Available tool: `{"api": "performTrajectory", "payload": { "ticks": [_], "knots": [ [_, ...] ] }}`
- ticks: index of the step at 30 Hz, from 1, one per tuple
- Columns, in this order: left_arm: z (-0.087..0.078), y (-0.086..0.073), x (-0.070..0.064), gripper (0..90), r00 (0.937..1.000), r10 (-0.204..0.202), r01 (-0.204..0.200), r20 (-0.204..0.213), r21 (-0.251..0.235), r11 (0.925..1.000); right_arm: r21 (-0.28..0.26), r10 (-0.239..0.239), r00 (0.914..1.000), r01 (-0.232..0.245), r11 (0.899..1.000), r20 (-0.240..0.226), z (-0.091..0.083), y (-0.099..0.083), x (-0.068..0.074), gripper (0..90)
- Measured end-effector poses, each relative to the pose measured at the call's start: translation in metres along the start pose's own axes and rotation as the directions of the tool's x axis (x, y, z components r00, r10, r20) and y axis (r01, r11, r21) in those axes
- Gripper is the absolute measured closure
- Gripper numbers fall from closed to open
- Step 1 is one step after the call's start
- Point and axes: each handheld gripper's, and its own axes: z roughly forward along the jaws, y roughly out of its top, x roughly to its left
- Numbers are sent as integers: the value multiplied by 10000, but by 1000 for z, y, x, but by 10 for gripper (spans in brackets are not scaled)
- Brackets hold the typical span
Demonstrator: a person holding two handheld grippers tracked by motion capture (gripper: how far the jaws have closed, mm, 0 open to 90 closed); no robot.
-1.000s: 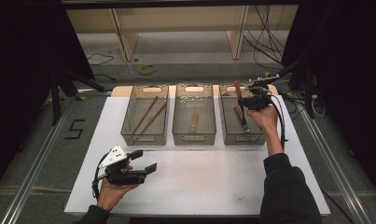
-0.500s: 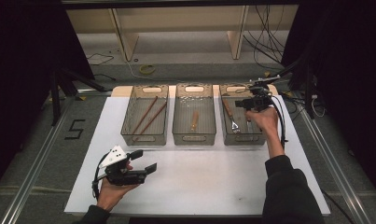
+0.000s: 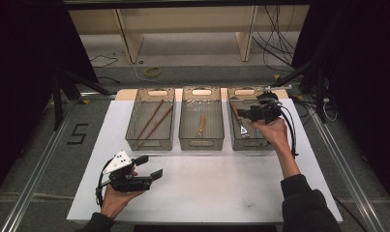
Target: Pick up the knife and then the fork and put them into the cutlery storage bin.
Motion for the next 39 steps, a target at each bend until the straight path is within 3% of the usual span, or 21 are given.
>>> {"api": "performTrajectory", "payload": {
  "ticks": [11,23,39],
  "knots": [
    [1,0,0,182,10000,28,-29,67,27,10000,-727,-699,9952,649,9952,-687,-21,-19,30,303],
    [1,0,1,182,9996,-113,112,246,68,9999,-1216,-1603,9758,1429,9822,-1488,-37,-46,63,287],
    [2,0,-1,182,9993,-48,41,368,189,9998,-1879,-1878,9629,1514,9705,-1941,-54,-79,73,271]
  ]
}}
